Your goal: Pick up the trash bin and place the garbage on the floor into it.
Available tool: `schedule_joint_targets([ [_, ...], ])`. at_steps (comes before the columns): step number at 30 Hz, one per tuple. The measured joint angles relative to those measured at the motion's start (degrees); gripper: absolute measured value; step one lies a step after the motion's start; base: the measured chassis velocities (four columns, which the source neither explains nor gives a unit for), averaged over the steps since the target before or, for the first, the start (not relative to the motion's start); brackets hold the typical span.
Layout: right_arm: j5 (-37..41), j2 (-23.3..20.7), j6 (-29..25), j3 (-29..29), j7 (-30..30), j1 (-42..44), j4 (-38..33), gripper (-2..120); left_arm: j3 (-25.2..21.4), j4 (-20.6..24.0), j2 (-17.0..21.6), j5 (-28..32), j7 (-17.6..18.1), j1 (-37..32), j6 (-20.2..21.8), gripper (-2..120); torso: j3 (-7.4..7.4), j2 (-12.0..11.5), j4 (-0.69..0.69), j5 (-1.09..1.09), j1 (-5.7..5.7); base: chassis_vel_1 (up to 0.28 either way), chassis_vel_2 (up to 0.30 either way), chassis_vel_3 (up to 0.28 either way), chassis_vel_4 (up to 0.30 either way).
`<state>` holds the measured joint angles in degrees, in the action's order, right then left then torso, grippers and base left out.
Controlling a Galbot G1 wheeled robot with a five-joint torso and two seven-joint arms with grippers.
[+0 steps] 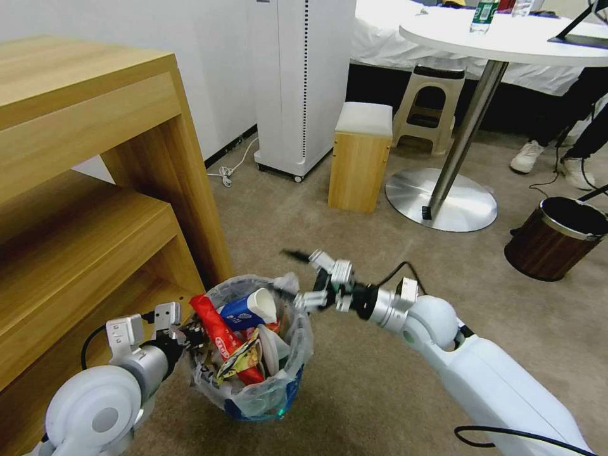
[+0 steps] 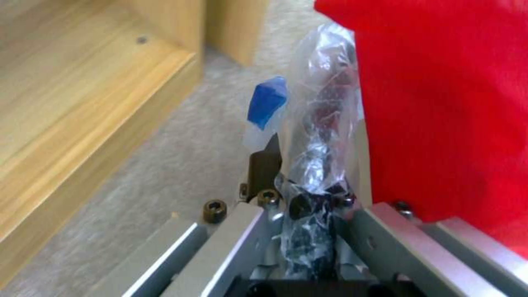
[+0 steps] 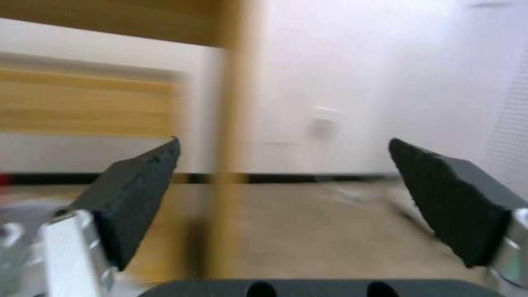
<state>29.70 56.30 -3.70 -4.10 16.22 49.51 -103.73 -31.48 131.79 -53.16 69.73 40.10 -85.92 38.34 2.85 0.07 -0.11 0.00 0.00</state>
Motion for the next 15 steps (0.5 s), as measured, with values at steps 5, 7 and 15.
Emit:
schedule_joint_targets([
  [5, -2.2, 0.7, 2.8, -6.5, -11.7, 1.7, 0.9, 100, 0.5, -2.2, -1.6, -0.3, 3.2, 0.0, 0.4, 0, 0.00, 0.0, 0.00, 0.00, 0.00, 0.000, 0.000, 0.000, 0.000],
  [7, -2.2, 0.8, 3.3, -7.7, -13.3, 2.3, 0.9, 100, 0.6, -2.7, -2.0, -0.4, 3.4, -0.1, 0.6, 0, 0.00, 0.0, 0.00, 0.01, 0.00, 0.000, 0.000, 0.000, 0.000],
  [15, -1.5, 1.1, 2.9, -13.9, -15.0, 6.0, -0.4, 100, 1.5, -7.2, -4.7, -0.4, 4.4, 0.4, 0.8, 0, 0.00, 0.0, -0.01, 0.00, 0.00, 0.000, 0.000, 0.000, 0.000],
])
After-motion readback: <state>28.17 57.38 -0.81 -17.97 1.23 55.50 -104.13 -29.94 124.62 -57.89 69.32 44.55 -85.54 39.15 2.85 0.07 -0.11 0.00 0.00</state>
